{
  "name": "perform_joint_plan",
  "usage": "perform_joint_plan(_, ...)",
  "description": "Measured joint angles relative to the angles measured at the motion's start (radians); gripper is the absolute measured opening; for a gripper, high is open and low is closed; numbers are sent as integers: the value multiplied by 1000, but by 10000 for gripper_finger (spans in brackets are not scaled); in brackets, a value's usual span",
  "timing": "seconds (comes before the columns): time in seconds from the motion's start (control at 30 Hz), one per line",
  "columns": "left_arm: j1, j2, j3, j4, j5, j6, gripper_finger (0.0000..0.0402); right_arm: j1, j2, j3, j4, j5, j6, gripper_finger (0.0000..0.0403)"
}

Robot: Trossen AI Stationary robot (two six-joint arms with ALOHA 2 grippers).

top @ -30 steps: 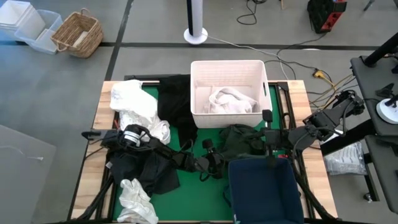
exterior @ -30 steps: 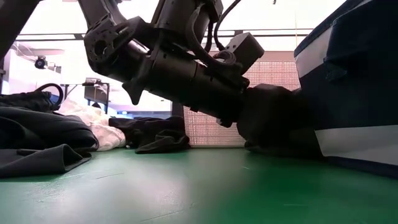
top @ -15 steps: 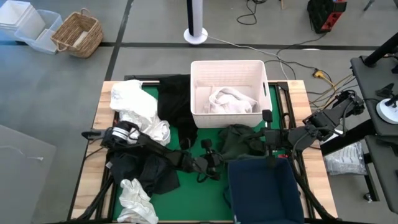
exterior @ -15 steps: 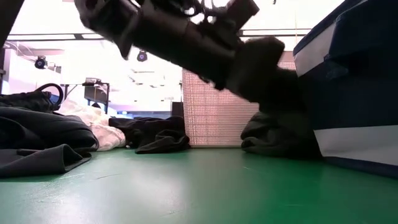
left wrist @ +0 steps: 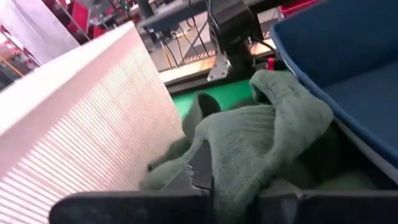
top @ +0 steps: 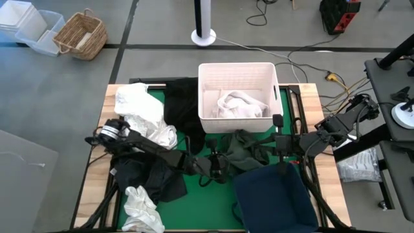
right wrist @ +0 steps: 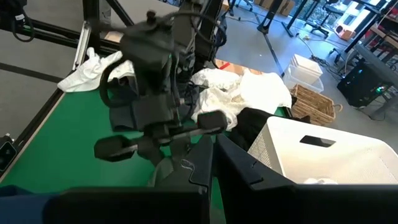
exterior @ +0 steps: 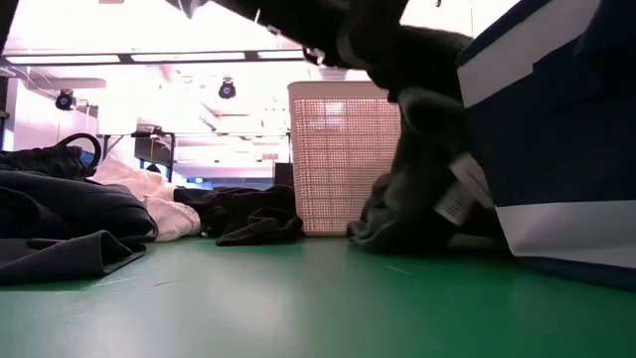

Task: Sort clothes
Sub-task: Put the green long sleeve shirt into the blue laundry bin

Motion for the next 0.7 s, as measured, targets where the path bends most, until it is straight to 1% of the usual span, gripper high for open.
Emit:
perform_joint_plan(0.1, 1, -31, 0, -4, -18, 34, 1, 0, 0, 0, 0, 0, 0, 13)
perform_joint_plan(0.27, 3, -70, 0, -7, -105, 89, 0, 0, 0, 0, 0, 0, 0, 13)
perform_joint_plan(0.7, 10, -205, 0, -1, -110, 165, 0, 0, 0, 0, 0, 0, 0, 13)
